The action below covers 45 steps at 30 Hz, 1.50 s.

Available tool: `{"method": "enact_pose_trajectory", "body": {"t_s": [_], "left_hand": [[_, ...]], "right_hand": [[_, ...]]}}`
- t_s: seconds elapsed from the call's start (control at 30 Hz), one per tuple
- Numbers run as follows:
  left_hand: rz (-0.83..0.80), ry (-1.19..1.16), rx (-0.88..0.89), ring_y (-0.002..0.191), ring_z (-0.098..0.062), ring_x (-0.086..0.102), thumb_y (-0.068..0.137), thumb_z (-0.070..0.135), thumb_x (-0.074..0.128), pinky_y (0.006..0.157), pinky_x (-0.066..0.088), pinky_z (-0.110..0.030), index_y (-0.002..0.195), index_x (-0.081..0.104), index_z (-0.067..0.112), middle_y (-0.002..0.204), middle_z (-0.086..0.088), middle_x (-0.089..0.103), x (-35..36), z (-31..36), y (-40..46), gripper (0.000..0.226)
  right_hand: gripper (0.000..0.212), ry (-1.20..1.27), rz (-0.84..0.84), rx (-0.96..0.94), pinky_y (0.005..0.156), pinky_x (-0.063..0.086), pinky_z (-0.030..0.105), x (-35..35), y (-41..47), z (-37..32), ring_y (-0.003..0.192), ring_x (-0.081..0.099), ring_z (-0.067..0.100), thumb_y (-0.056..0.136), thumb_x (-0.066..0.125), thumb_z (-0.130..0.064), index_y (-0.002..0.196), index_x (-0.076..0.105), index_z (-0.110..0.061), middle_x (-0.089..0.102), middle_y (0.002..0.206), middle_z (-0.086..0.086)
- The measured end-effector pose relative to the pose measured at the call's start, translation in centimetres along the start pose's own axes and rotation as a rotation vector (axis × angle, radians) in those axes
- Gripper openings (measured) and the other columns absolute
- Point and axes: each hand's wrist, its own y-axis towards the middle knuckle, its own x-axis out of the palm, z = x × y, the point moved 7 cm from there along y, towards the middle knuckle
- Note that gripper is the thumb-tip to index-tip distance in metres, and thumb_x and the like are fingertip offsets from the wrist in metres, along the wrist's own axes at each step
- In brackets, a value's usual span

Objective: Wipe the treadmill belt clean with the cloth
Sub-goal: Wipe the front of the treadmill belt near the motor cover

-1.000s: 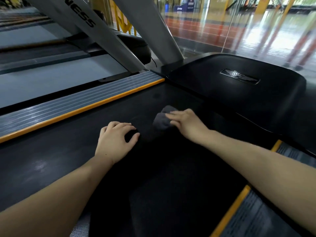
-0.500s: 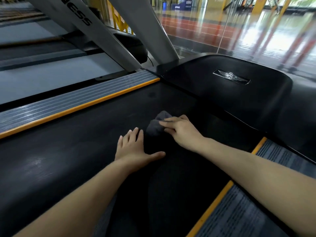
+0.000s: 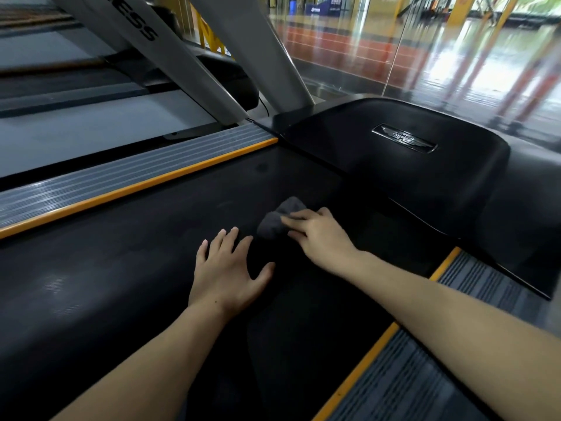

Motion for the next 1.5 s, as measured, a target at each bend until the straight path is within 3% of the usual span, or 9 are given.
{"method": "enact_pose_trajectory", "body": {"t_s": [0.1, 0.23, 0.33, 0.53, 0.73, 1.0, 1.17, 1.33, 1.5], "left_hand": [[0.01, -0.004, -0.008, 0.157, -0.017, 0.006, 0.085, 0.081, 0.022, 0.127, 0.004, -0.045, 0.154, 0.036, 0.035, 0.168, 0.003, 0.021, -0.2, 0.0, 0.0, 0.084], [0.021, -0.004, -0.011, 0.157, -0.016, 0.006, 0.085, 0.082, 0.021, 0.127, 0.004, -0.045, 0.154, 0.036, 0.035, 0.168, 0.003, 0.022, -0.1, 0.0, 0.1, 0.084], [0.01, 0.005, -0.013, 0.157, -0.016, 0.006, 0.084, 0.083, 0.019, 0.127, 0.005, -0.045, 0.154, 0.036, 0.035, 0.168, 0.004, 0.022, 0.1, -0.2, 0.3, 0.086], [0.03, 0.009, -0.007, 0.156, -0.017, 0.01, 0.088, 0.079, 0.026, 0.127, 0.007, -0.045, 0.152, 0.039, 0.035, 0.166, 0.002, 0.026, 0.0, -0.1, 0.0, 0.079], [0.04, 0.005, -0.012, 0.156, -0.016, 0.01, 0.09, 0.078, 0.029, 0.127, 0.007, -0.045, 0.153, 0.04, 0.034, 0.166, 0.003, 0.026, -0.1, -0.2, 0.1, 0.077], [0.039, 0.004, -0.012, 0.156, -0.017, 0.012, 0.09, 0.078, 0.03, 0.127, 0.008, -0.045, 0.152, 0.04, 0.034, 0.166, 0.003, 0.028, -0.2, 0.1, 0.1, 0.077], [0.055, -0.016, -0.008, 0.156, -0.016, 0.012, 0.091, 0.076, 0.032, 0.127, 0.008, -0.045, 0.151, 0.041, 0.035, 0.165, 0.004, 0.03, -0.3, -0.1, 0.2, 0.074], [0.063, -0.005, -0.007, 0.156, -0.015, 0.013, 0.091, 0.077, 0.031, 0.127, 0.008, -0.044, 0.151, 0.042, 0.035, 0.165, 0.005, 0.03, -0.3, -0.2, 0.0, 0.074], [0.064, 0.006, -0.014, 0.156, -0.016, 0.013, 0.091, 0.077, 0.034, 0.127, 0.009, -0.044, 0.152, 0.042, 0.034, 0.165, 0.004, 0.03, -0.3, -0.1, 0.2, 0.074]], "right_hand": [[0.033, -0.099, 0.032, -0.024, 0.099, 0.042, 0.033, -0.9, 2.6, 4.4, 0.109, 0.051, 0.024, 0.095, 0.057, -0.037, 0.127, 0.062, -0.039, 0.061, 0.132, -0.009], [0.03, -0.137, 0.197, 0.423, 0.09, 0.045, 0.042, -3.7, 4.5, 13.5, 0.105, 0.049, 0.036, 0.096, 0.049, -0.031, 0.12, 0.065, -0.032, 0.063, 0.117, 0.009], [0.03, -0.118, 0.146, 0.342, 0.08, 0.035, 0.035, -2.3, 3.1, 8.9, 0.103, 0.052, 0.035, 0.092, 0.046, -0.033, 0.115, 0.067, -0.03, 0.064, 0.118, 0.004], [0.033, 0.025, 0.03, -0.048, 0.093, 0.037, 0.024, -1.2, -1.5, 0.7, 0.101, 0.048, 0.022, 0.096, 0.059, -0.032, 0.128, 0.064, -0.034, 0.06, 0.133, -0.011], [0.032, -0.115, 0.178, 0.434, 0.094, 0.044, 0.035, -5.3, 0.6, 13.5, 0.102, 0.048, 0.034, 0.097, 0.054, -0.024, 0.126, 0.065, -0.03, 0.066, 0.119, 0.007], [0.039, -0.14, -0.043, 0.153, 0.087, 0.048, 0.035, -3.2, -2.9, 0.9, 0.107, 0.047, 0.022, 0.096, 0.047, -0.053, 0.132, 0.058, -0.04, 0.061, 0.126, -0.012], [0.036, -0.137, -0.069, -0.001, 0.113, 0.034, 0.038, -2.6, -1.7, 0.6, 0.137, 0.039, 0.023, 0.097, 0.055, -0.037, 0.129, 0.062, -0.022, 0.053, 0.141, -0.002], [0.043, -0.046, 0.077, 0.323, 0.096, 0.049, 0.037, -5.8, -0.4, 7.9, 0.116, 0.06, 0.033, 0.095, 0.058, -0.027, 0.137, 0.054, -0.034, 0.063, 0.131, 0.006], [0.036, 0.026, 0.083, 0.45, 0.104, 0.042, 0.035, -6.2, -0.4, 9.3, 0.126, 0.054, 0.029, 0.096, 0.058, -0.026, 0.132, 0.061, -0.028, 0.059, 0.139, 0.003]]}}
